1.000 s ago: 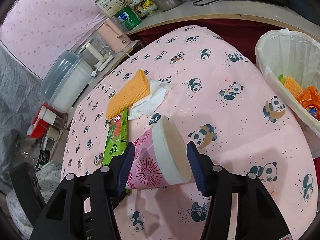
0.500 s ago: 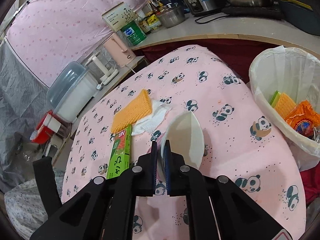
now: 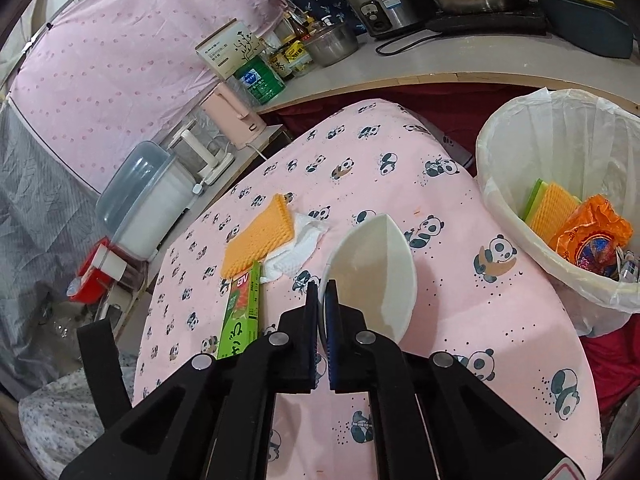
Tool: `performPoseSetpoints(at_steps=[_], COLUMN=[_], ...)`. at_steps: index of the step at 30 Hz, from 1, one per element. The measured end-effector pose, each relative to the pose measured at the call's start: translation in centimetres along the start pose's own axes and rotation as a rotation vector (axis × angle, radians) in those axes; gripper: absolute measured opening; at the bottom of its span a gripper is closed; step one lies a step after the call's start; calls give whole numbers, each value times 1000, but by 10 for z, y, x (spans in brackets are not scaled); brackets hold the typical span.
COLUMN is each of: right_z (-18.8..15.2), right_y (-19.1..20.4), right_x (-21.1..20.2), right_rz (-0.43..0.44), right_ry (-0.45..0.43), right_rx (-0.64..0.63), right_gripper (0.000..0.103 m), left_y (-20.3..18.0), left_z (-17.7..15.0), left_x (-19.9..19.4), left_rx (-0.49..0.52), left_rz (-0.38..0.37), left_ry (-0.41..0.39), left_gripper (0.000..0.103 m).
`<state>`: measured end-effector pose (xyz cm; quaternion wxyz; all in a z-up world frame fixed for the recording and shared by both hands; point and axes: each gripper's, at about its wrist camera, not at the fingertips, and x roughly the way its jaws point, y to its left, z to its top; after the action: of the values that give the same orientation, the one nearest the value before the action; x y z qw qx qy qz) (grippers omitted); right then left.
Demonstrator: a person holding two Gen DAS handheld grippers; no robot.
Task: Collect trash
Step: 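Carry the cup and box over the bin and open both tools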
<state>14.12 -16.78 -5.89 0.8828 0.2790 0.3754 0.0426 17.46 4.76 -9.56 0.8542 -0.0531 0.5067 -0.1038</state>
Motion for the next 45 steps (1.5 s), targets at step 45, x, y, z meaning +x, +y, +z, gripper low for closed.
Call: performPoseSetpoints(at_steps=[45], right_z=[36], right_y=[-147], right_x=[-161], right_rz=[-150], right_ry=[-325], right_rx=[224], right_gripper=[4], left_y=[-231], left_z=[-19], left_x=[-44], left_rx=[411], left_rz=[-258], left_ry=[-74], left_gripper=[52])
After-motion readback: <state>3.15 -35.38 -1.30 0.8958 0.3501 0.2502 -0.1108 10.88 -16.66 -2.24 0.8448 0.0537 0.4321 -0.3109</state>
